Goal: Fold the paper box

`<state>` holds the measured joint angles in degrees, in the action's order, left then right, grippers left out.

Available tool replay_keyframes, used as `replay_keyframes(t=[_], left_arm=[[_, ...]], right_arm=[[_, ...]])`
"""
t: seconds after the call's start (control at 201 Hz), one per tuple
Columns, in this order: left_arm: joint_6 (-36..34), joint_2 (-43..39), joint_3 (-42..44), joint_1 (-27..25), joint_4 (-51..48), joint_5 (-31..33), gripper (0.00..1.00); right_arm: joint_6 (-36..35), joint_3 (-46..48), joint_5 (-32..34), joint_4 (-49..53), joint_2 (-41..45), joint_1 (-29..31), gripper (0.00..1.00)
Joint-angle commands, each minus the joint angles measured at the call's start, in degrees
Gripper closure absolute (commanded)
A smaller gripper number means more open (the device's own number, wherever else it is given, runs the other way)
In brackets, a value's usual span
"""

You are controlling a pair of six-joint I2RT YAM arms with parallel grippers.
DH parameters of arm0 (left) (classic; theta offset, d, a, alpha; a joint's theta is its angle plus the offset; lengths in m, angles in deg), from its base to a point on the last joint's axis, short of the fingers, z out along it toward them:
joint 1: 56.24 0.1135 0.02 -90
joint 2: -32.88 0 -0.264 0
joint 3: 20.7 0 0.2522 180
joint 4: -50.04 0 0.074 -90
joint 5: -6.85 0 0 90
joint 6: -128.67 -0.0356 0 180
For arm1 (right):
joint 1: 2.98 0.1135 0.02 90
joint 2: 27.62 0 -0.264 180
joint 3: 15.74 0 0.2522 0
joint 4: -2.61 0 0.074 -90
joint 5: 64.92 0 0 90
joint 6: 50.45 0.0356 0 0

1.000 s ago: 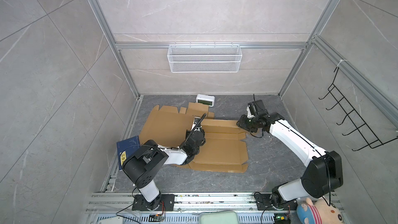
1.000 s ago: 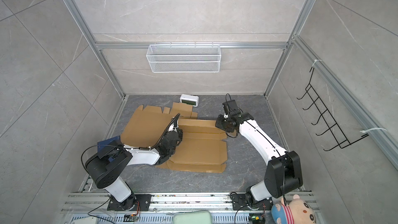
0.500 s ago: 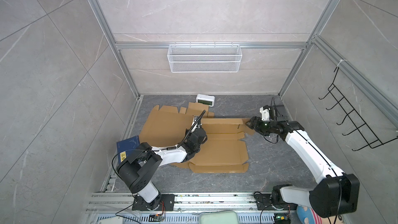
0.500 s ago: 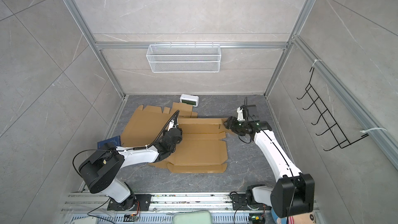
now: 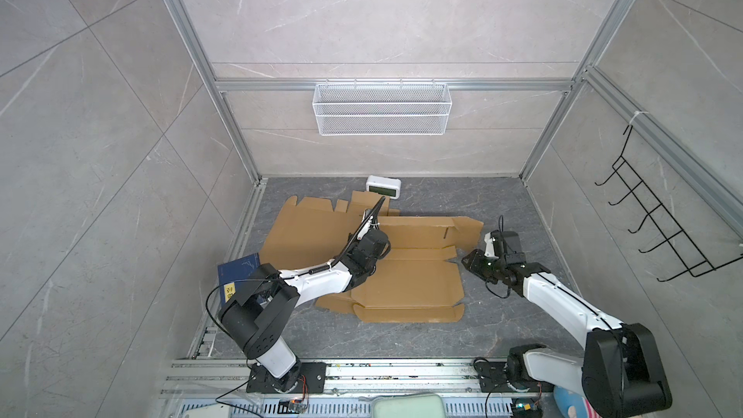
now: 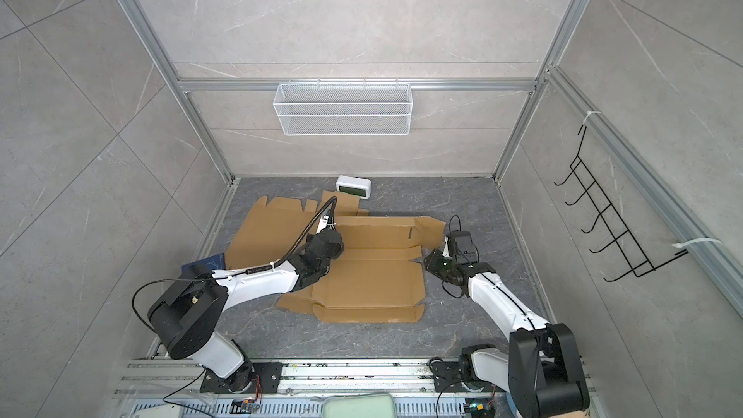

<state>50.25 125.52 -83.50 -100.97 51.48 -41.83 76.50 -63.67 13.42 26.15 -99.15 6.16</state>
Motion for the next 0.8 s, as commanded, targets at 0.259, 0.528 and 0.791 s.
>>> replay_keyframes(t=[0.259, 0.528, 0.791], left_arm=[[-3.6, 2.7, 2.1, 0.1, 2.0, -1.1, 1.0], [-4.0, 3.8, 3.5, 0.1, 5.3, -1.6, 1.0], [-3.1, 4.3, 3.3, 0.1, 5.2, -1.7, 1.0]], right_arm=[[4.4, 5.8, 9.2, -28.1, -10.7, 4.7, 0.57], [2.9, 5.2, 9.7, -33.5, -14.6, 6.9, 0.63], [3.2, 4.2, 5.0, -33.5, -14.9, 7.8, 0.77]])
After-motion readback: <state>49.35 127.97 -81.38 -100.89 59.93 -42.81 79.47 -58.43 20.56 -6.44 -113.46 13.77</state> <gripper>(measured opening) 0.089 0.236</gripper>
